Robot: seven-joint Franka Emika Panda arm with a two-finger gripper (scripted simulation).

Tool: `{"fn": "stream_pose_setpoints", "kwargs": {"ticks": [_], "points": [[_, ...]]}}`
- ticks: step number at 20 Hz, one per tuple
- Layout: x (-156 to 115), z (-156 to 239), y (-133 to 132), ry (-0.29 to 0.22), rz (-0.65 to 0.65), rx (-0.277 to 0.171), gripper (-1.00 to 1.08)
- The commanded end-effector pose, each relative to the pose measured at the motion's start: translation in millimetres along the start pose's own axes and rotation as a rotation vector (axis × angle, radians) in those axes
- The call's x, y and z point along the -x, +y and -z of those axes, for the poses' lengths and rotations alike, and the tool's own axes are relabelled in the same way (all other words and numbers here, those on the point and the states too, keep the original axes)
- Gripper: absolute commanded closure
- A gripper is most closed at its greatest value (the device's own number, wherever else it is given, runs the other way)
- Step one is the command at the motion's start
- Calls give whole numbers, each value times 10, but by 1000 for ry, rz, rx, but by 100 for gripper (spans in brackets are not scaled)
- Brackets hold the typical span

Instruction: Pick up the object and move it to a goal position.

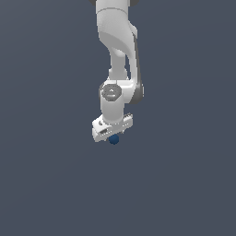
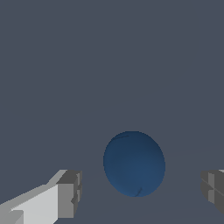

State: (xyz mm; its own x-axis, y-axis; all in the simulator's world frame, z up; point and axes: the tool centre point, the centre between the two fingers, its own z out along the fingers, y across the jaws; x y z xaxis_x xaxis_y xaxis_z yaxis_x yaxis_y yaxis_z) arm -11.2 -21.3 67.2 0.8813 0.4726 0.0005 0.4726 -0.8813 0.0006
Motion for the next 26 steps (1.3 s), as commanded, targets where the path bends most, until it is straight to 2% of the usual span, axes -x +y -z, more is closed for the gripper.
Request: {"fn": "stream_pose_setpoints", "kwargs": {"ticks": [1,10,11,26], "points": [[7,-124,-6,-1,1,-1,-92],[1,-361,-2,-1,3,-1,-92],[1,-361,-2,-1,3,-1,108],[-19,-286,-35,0,3,0,108]]}}
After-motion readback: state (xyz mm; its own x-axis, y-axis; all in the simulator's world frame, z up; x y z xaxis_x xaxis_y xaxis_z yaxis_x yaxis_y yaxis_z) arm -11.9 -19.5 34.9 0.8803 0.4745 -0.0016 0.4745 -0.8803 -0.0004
